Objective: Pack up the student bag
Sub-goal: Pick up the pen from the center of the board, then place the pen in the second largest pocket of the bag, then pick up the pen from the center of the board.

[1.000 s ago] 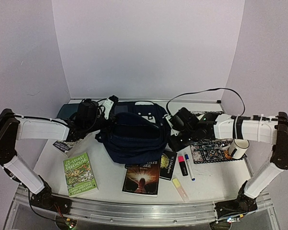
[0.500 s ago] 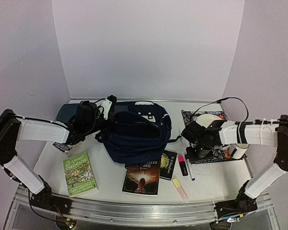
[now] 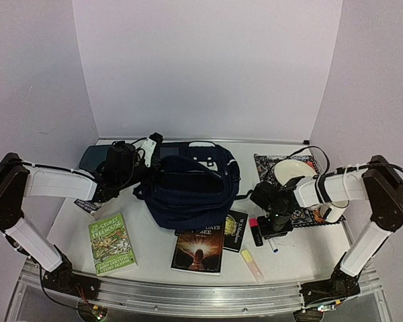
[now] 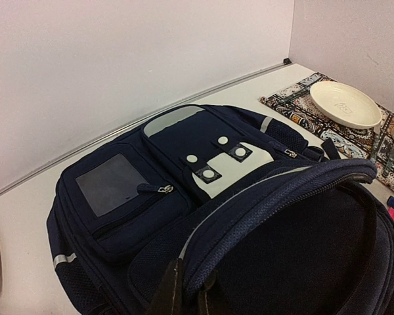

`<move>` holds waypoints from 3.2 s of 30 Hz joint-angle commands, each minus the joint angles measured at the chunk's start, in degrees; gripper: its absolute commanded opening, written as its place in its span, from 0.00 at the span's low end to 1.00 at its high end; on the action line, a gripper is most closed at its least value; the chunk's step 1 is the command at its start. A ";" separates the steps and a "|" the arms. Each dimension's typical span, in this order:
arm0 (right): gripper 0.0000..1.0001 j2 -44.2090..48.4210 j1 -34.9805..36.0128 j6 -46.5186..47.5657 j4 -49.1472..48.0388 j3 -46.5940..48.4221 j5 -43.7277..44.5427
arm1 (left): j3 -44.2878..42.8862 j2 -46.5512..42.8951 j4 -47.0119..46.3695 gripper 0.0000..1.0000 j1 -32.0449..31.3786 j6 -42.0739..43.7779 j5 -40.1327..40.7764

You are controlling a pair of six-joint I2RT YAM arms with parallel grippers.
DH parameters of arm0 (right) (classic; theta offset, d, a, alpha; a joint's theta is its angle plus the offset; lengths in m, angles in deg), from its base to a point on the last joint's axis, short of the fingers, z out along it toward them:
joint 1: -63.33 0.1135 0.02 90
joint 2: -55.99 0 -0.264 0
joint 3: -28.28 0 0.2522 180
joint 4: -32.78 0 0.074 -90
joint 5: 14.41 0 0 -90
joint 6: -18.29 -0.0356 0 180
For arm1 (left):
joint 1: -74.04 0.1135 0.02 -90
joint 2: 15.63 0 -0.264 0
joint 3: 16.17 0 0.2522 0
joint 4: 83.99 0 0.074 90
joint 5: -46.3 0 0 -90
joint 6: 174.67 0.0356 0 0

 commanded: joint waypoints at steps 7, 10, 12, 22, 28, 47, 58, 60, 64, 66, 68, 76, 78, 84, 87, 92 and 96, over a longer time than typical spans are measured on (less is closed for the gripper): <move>0.00 -0.60 -1.24 -0.06 0.77 -1.88 -2.42 | -2.50 0.04 -7.11 0.00 0.35 -1.53 -0.44; 0.00 2.57 -0.67 2.04 3.24 0.04 -0.72 | -2.80 0.07 -6.16 0.00 0.35 -1.90 -0.66; 0.00 4.47 0.55 4.76 5.38 2.47 1.52 | -3.19 0.03 -5.41 0.00 0.35 -2.23 -0.86; 0.00 4.71 9.64 24.92 8.44 20.06 7.88 | -5.39 -0.04 -1.44 0.00 0.34 -3.86 -3.27; 0.00 -0.76 14.42 42.17 7.95 29.13 13.28 | -6.18 0.00 -0.72 0.00 0.36 -5.47 -5.66; 0.01 -23.61 16.96 78.19 -0.10 50.82 25.94 | -5.95 -1.75 0.32 0.00 0.35 -5.33 -10.63; 0.40 -25.30 16.09 77.25 -4.02 53.04 24.35 | -5.42 -2.46 0.60 0.00 0.35 -5.27 -10.49; 0.45 -24.14 16.02 75.88 -4.00 52.07 24.28 | -5.40 -2.23 0.60 0.00 0.35 -5.34 -10.48; 0.51 -19.96 16.05 71.01 -4.01 48.70 22.27 | -5.43 -1.67 0.66 0.00 0.35 -5.40 -10.49; 0.55 -17.65 16.04 67.74 -4.00 46.53 20.65 | -5.39 -1.61 0.69 0.00 0.34 -5.35 -10.24; 0.58 -14.85 16.06 64.10 -4.03 43.89 19.38 | -5.30 -1.74 0.74 0.00 0.35 -5.27 -9.83; 0.66 -3.45 16.05 41.63 -3.35 33.39 16.95 | -5.20 -0.99 0.78 0.00 0.34 -5.95 -8.85; 0.69 -0.75 16.03 35.28 -2.26 30.58 17.56 | -5.24 -0.84 0.83 0.00 0.31 -5.97 -8.75; 0.71 4.49 14.52 19.24 4.10 23.58 16.89 | -5.39 -0.17 0.95 0.00 0.35 -6.08 -8.43; 0.71 5.17 12.95 13.37 6.64 20.97 14.04 | -5.40 -0.05 1.00 0.00 0.35 -6.26 -8.24; 0.69 5.96 9.43 3.91 8.92 15.15 8.86 | -5.10 -0.49 1.12 0.00 0.35 -6.34 -8.03; 0.67 5.35 6.52 0.14 8.94 11.13 5.01 | -5.14 -0.23 1.18 0.00 0.36 -6.40 -8.16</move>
